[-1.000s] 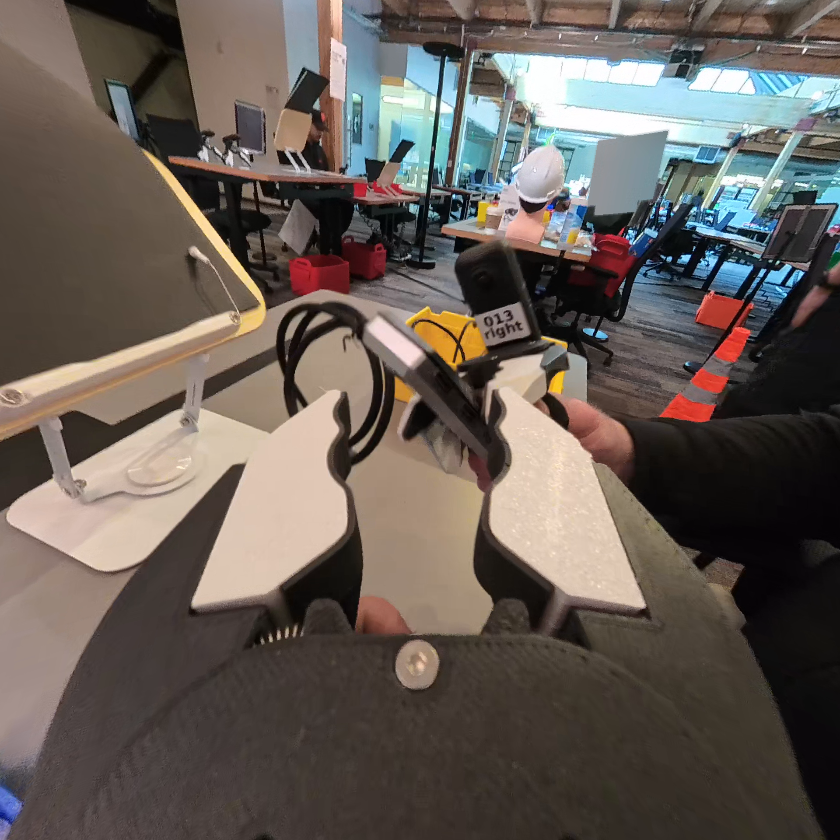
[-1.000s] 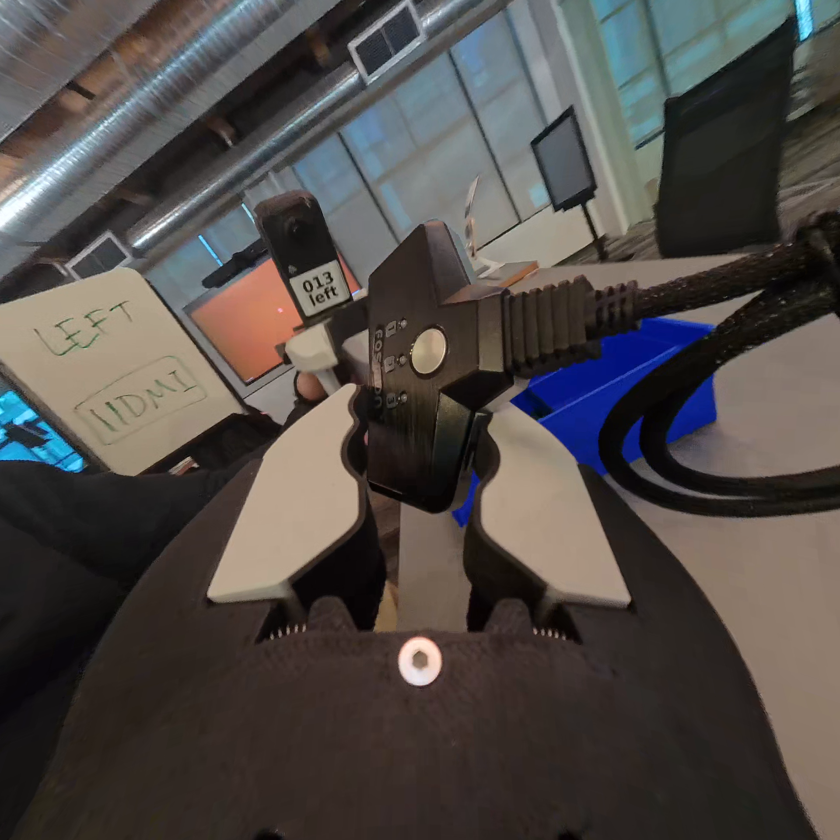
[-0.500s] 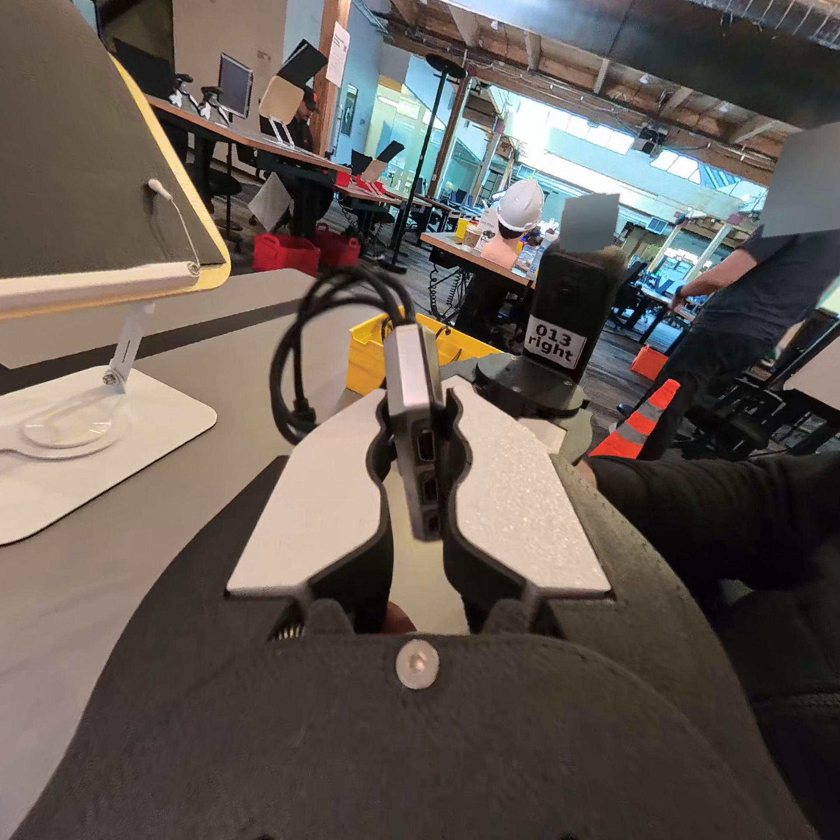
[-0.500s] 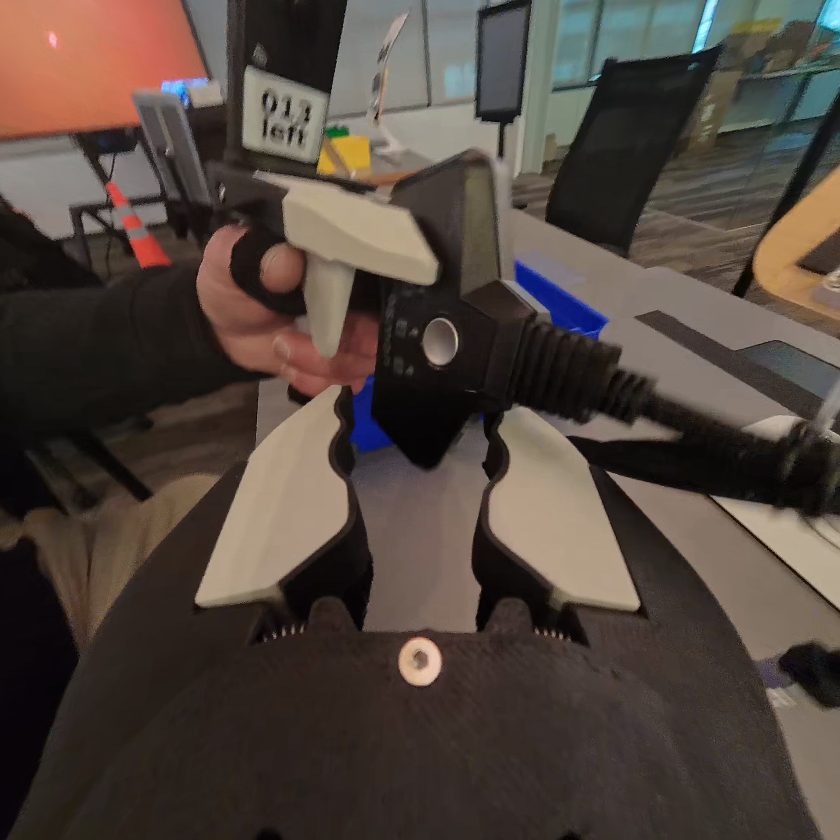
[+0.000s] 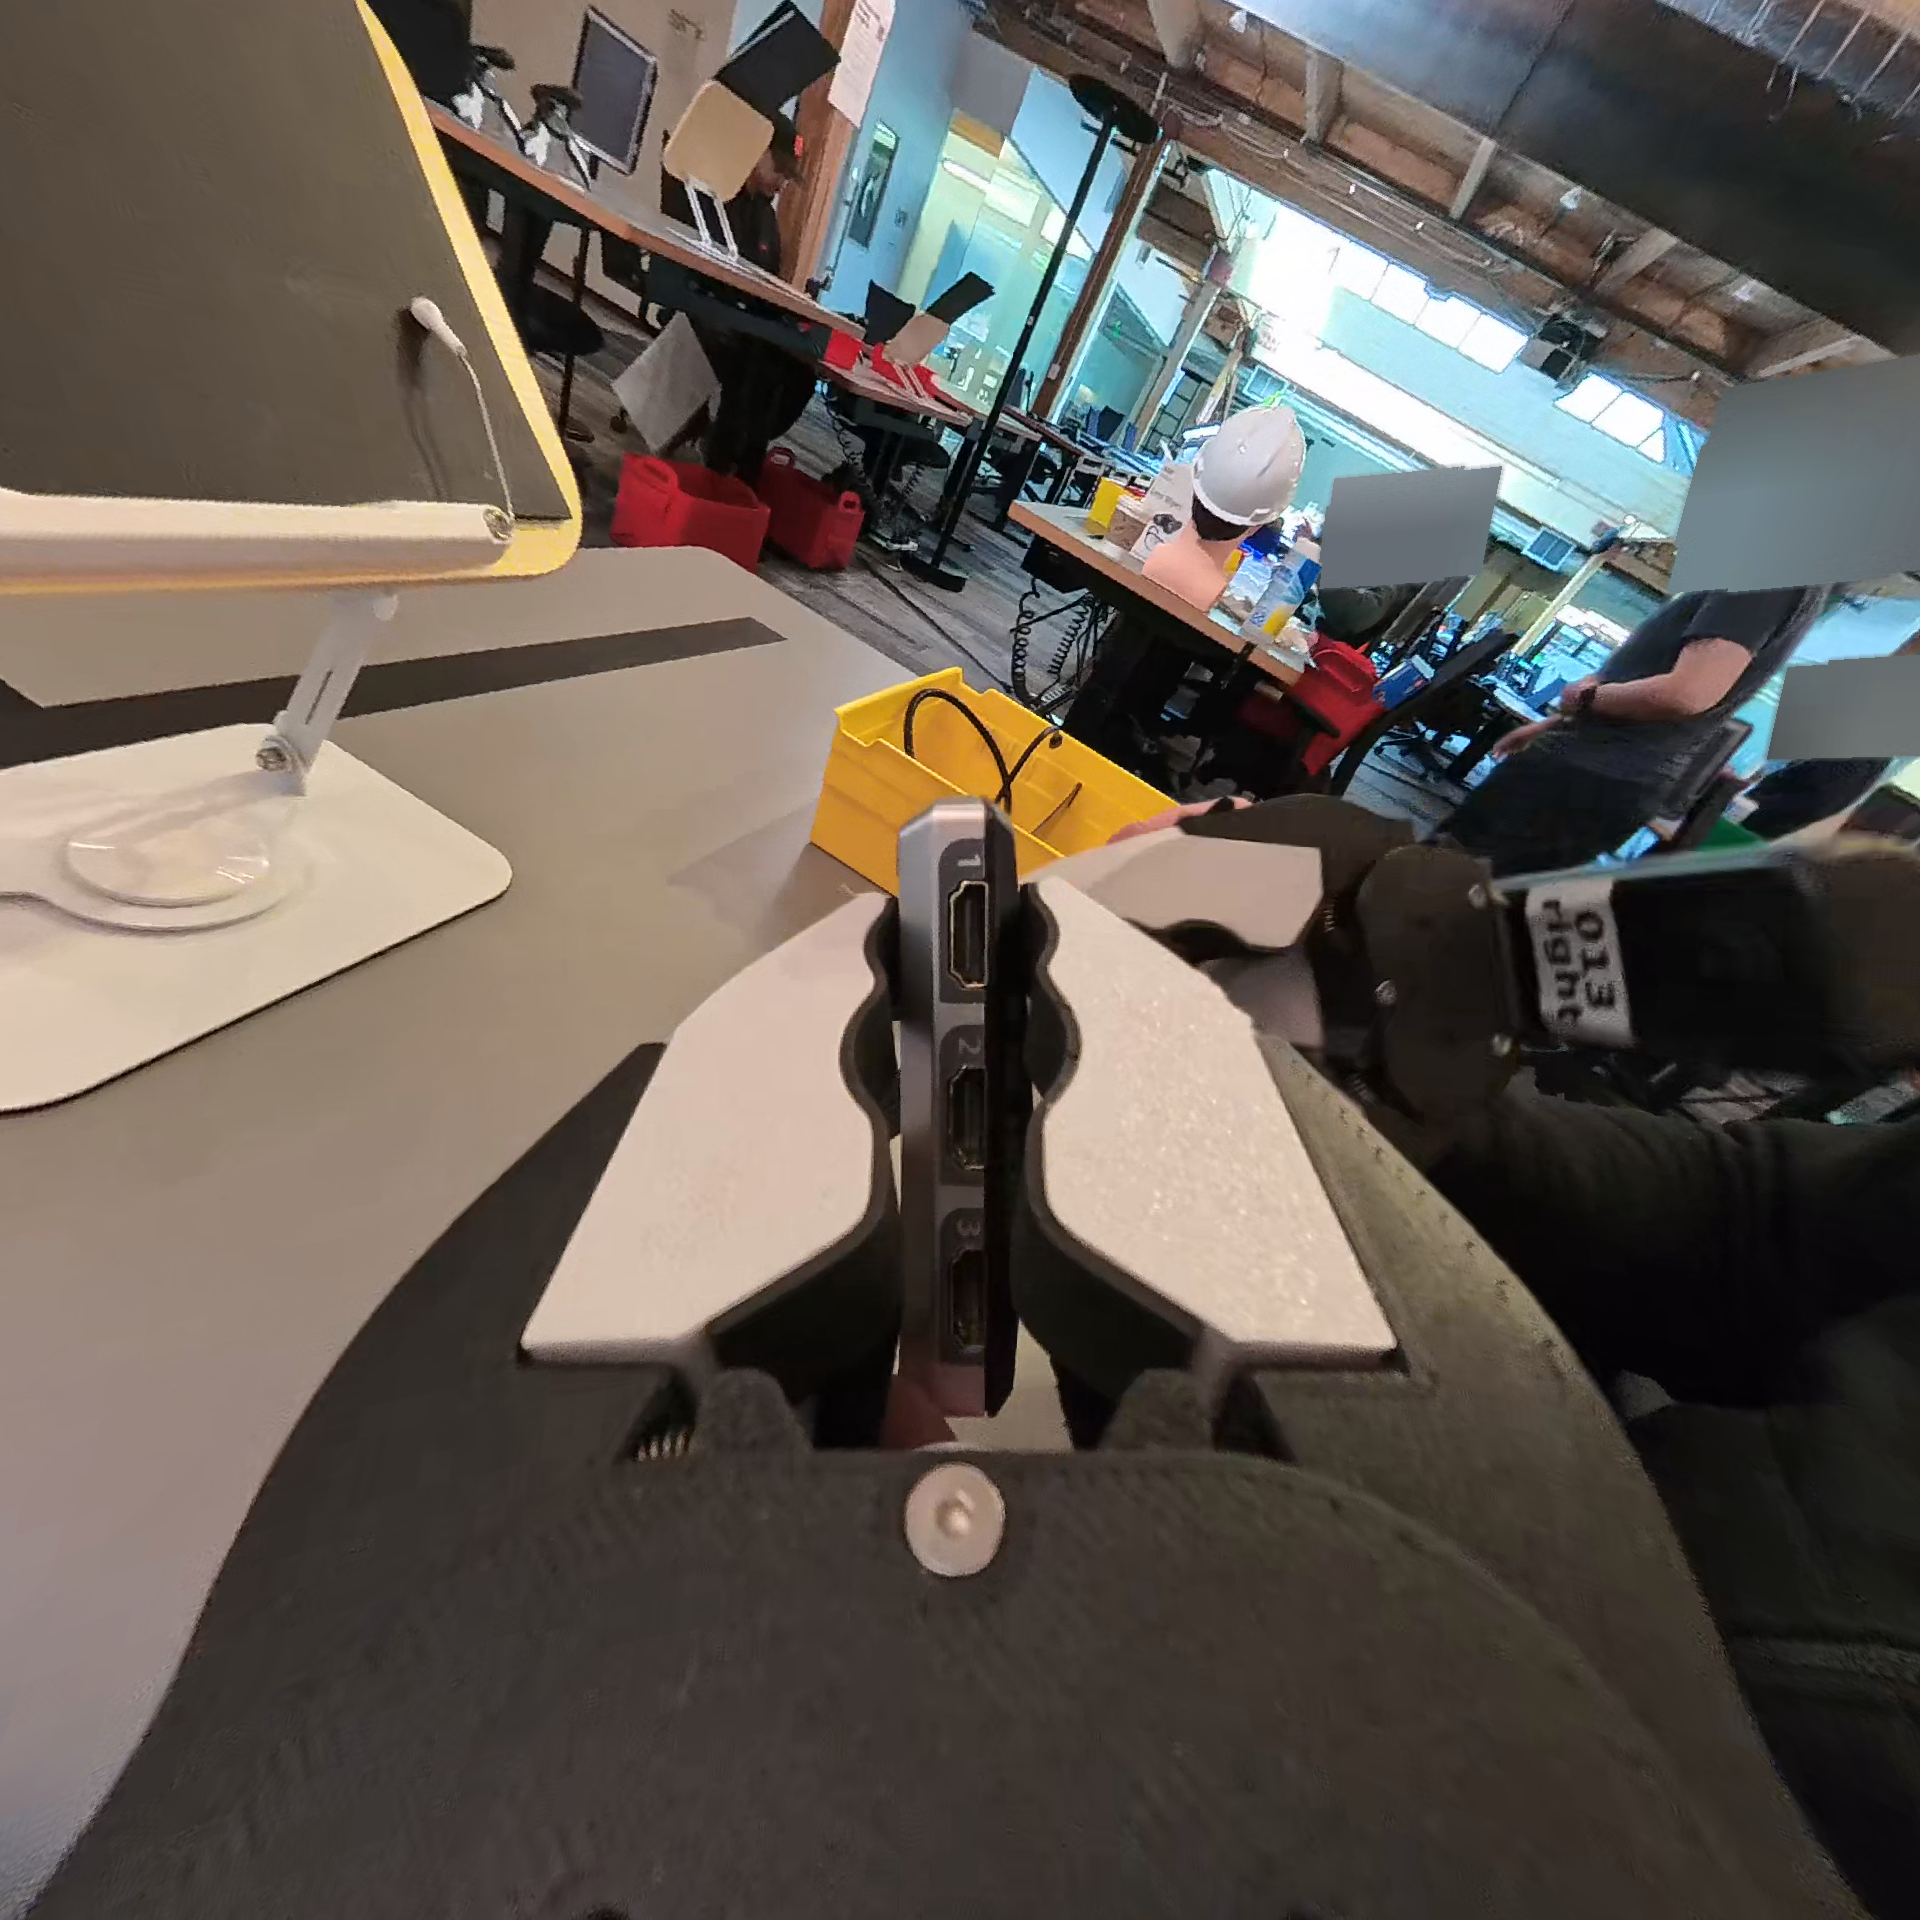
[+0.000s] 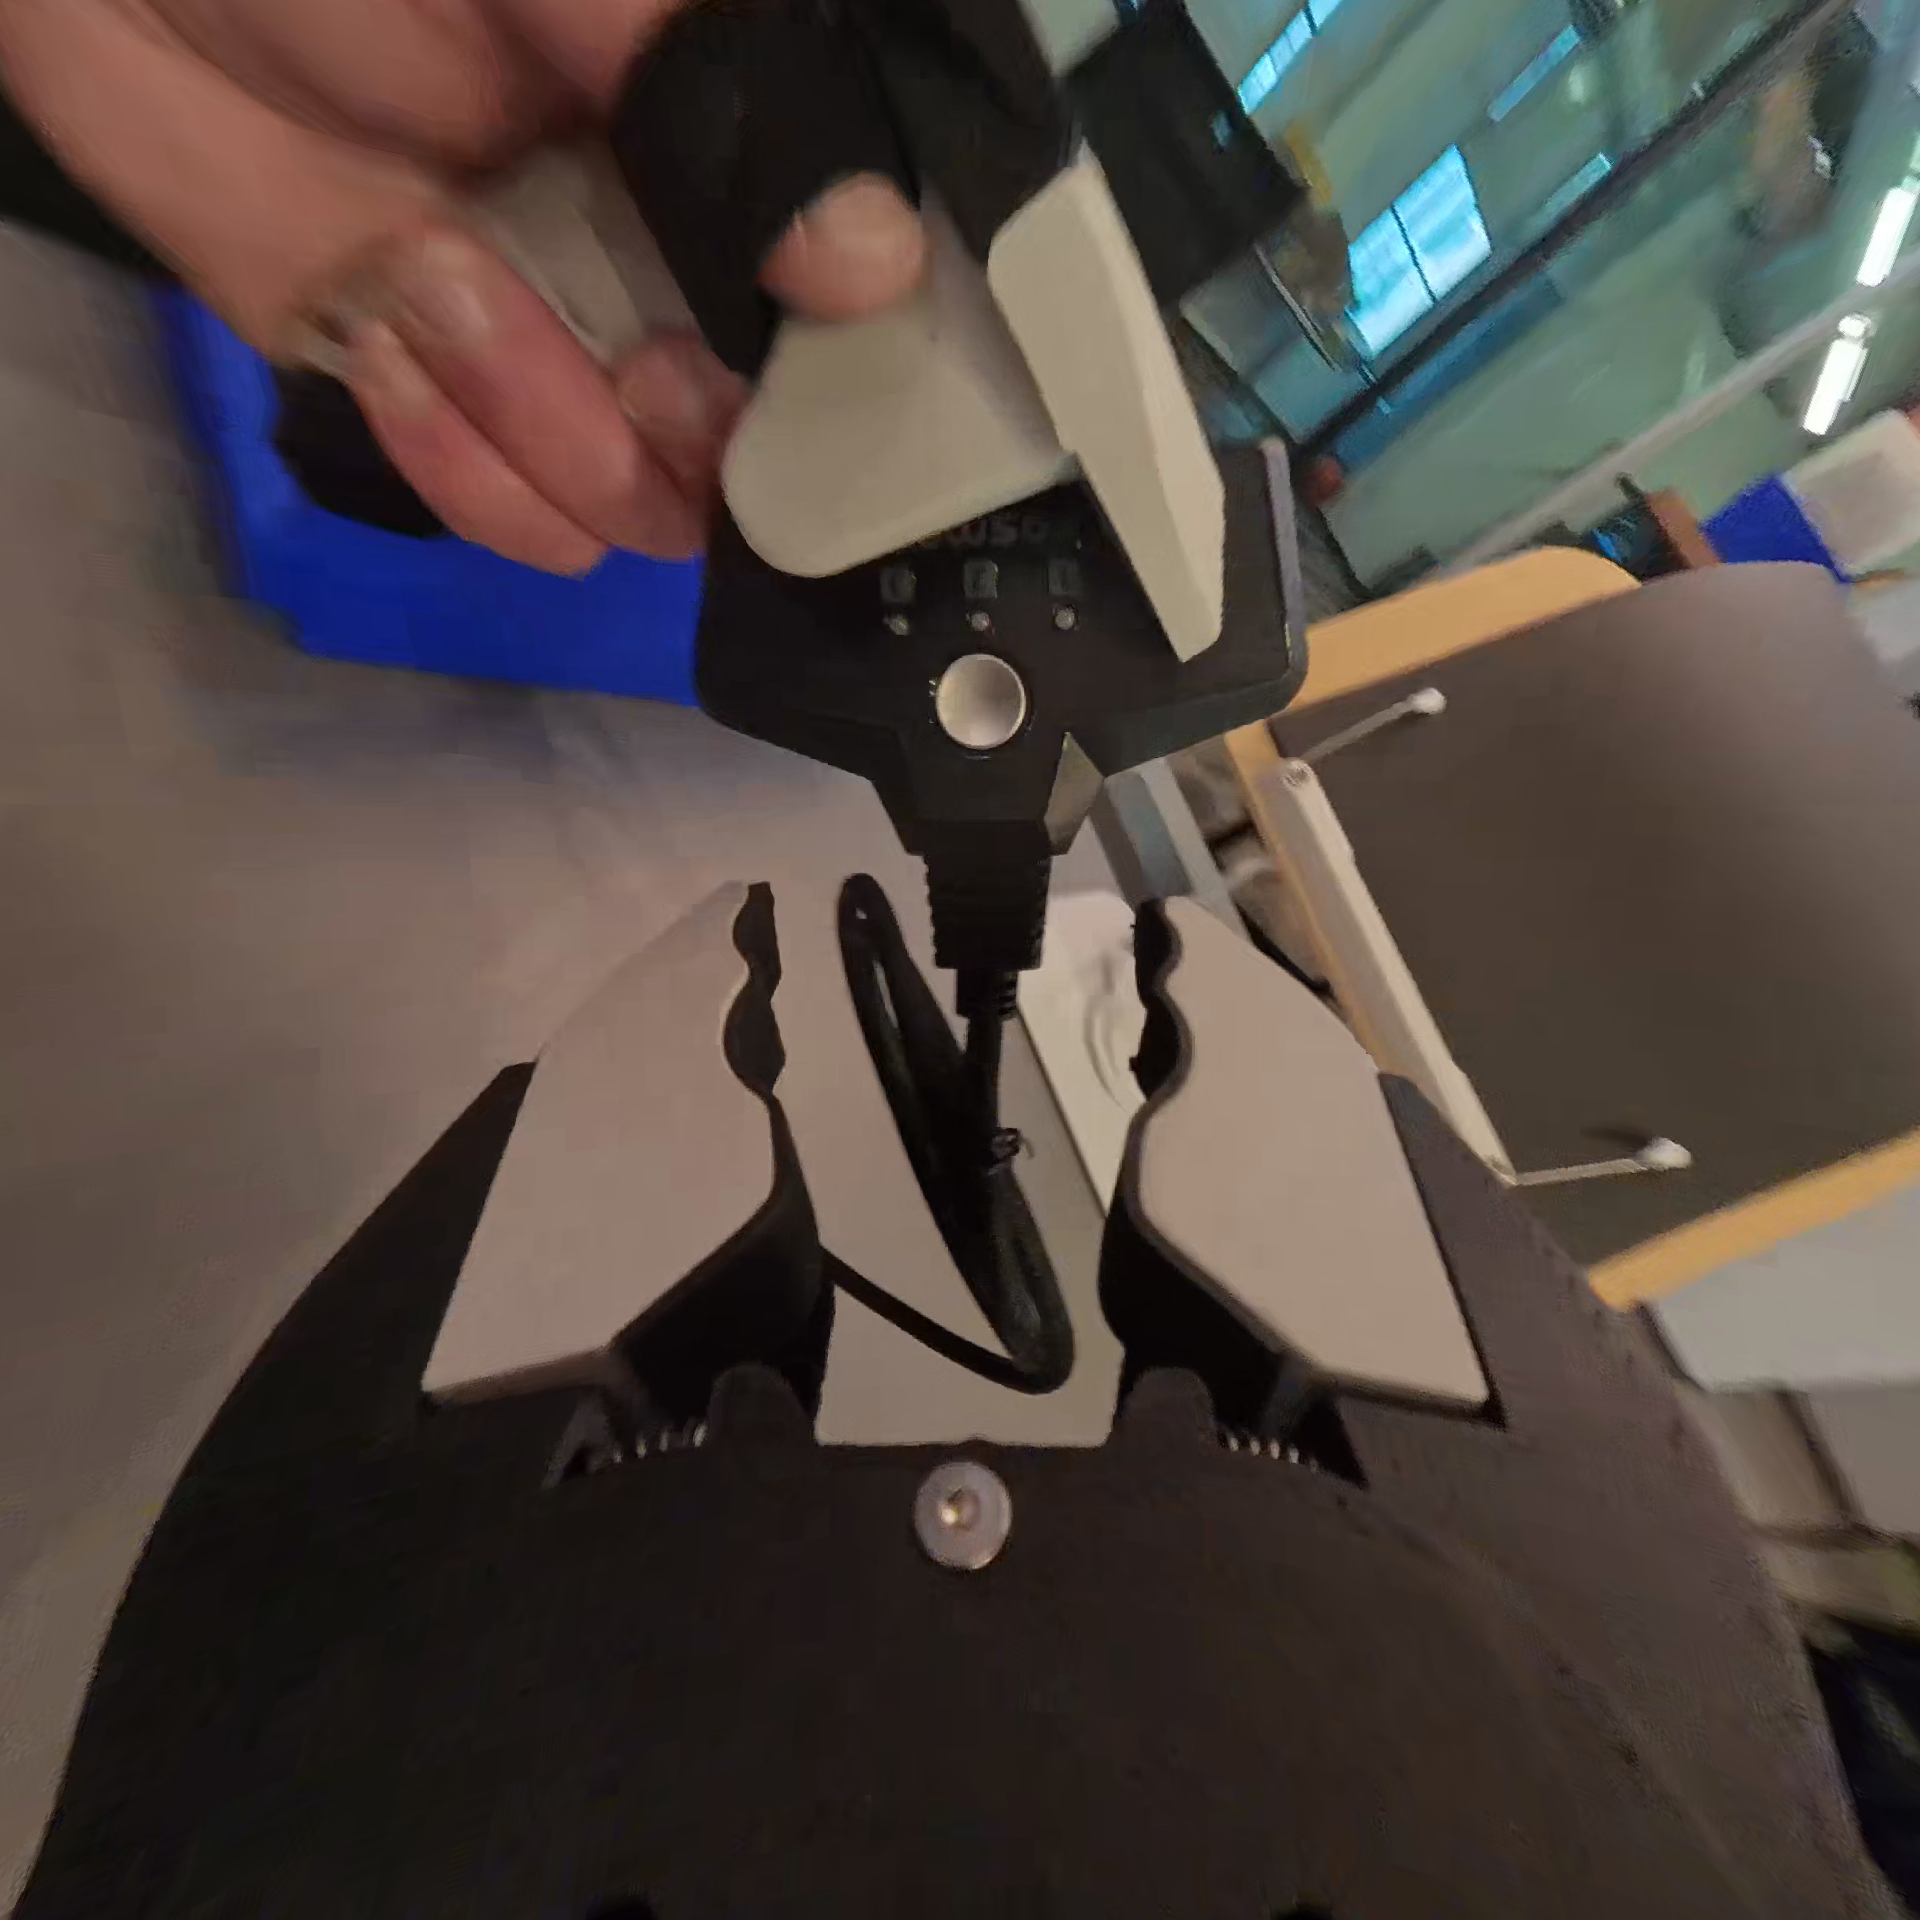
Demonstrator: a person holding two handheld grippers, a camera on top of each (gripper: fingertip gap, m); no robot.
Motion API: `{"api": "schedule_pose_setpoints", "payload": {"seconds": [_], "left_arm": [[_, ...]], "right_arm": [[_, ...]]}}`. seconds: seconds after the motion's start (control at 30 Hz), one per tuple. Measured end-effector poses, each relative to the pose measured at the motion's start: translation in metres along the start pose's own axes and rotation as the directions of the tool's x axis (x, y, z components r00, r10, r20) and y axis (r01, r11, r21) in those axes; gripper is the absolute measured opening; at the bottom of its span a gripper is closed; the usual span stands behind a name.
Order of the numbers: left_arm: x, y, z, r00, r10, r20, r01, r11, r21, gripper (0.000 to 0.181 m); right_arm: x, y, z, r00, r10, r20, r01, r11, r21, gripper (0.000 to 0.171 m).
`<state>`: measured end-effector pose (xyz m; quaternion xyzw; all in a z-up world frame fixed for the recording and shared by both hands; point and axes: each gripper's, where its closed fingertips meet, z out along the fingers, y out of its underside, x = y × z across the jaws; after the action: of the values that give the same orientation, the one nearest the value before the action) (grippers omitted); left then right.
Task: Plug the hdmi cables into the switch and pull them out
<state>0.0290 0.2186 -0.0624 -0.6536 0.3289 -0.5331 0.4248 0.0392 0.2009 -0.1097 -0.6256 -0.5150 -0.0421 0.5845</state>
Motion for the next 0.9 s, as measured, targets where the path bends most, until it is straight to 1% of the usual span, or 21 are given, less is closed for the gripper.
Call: {"api": "schedule_pose_setpoints", "payload": {"seconds": [0.03, 0.1, 0.2, 0.3, 0.4, 0.43, 0.5, 0.57, 0.67, 0.73, 0.8, 0.83, 0.9], "left_arm": [[0.003, 0.002, 0.002, 1.000, -0.009, -0.008, 0.009, 1.000, -0.005, 0.020], [0.012, 0.007, 0.008, 0.999, -0.027, -0.034, 0.026, 0.999, -0.018, 0.020], [0.023, 0.018, 0.020, 0.997, -0.058, -0.059, 0.056, 0.998, -0.041, 0.020], [0.022, 0.019, 0.024, 0.993, -0.101, -0.063, 0.100, 0.995, -0.027, 0.020], [0.019, 0.017, 0.022, 0.998, -0.041, -0.042, 0.039, 0.998, -0.047, 0.022], [0.017, 0.014, 0.018, 0.999, -0.018, -0.032, 0.016, 0.999, -0.050, 0.027], [0.009, 0.007, 0.009, 0.998, 0.060, 0.004, -0.059, 0.996, -0.066, 0.033], [-0.001, -0.003, -0.003, 0.990, 0.127, 0.061, -0.123, 0.990, -0.069, 0.034], [-0.015, -0.009, -0.021, 0.951, 0.274, 0.142, -0.254, 0.956, -0.144, 0.035], [-0.021, -0.007, -0.032, 0.906, 0.389, 0.165, -0.346, 0.907, -0.239, 0.035], [-0.035, -0.007, -0.050, 0.818, 0.529, 0.226, -0.433, 0.824, -0.364, 0.038], [-0.040, -0.007, -0.060, 0.777, 0.586, 0.229, -0.464, 0.779, -0.421, 0.038], [-0.054, -0.011, -0.085, 0.697, 0.666, 0.264, -0.482, 0.709, -0.514, 0.039]], "right_arm": [[0.003, 0.005, 0.003, 0.999, -0.033, -0.039, 0.031, 0.999, -0.043, 0.063], [-0.001, 0.010, 0.009, 0.996, -0.075, -0.044, 0.071, 0.995, -0.076, 0.059], [0.001, 0.016, 0.010, 0.991, -0.103, -0.085, 0.093, 0.989, -0.116, 0.039], [0.002, 0.022, 0.008, 0.993, -0.107, -0.055, 0.099, 0.986, -0.136, 0.037], [-0.001, 0.026, 0.006, 0.999, -0.046, 0.012, 0.047, 0.989, -0.137, 0.037], [-0.003, 0.028, 0.006, 0.999, -0.007, 0.046, 0.013, 0.991, -0.130, 0.036], [-0.007, 0.030, 0.005, 0.992, 0.051, 0.117, -0.038, 0.994, -0.106, 0.036], [-0.009, 0.035, 0.004, 0.981, 0.098, 0.167, -0.082, 0.992, -0.098, 0.036], [-0.014, 0.035, 0.002, 0.958, 0.152, 0.245, -0.142, 0.988, -0.057, 0.036], [-0.017, 0.036, 0.001, 0.940, 0.183, 0.287, -0.179, 0.983, -0.040, 0.036], [-0.017, 0.041, 0.002, 0.935, 0.195, 0.295, -0.189, 0.981, -0.047, 0.035], [-0.017, 0.044, 0.002, 0.934, 0.199, 0.296, -0.192, 0.980, -0.052, 0.035], [-0.017, 0.047, 0.003, 0.935, 0.197, 0.293, -0.189, 0.980, -0.058, 0.035]]}}
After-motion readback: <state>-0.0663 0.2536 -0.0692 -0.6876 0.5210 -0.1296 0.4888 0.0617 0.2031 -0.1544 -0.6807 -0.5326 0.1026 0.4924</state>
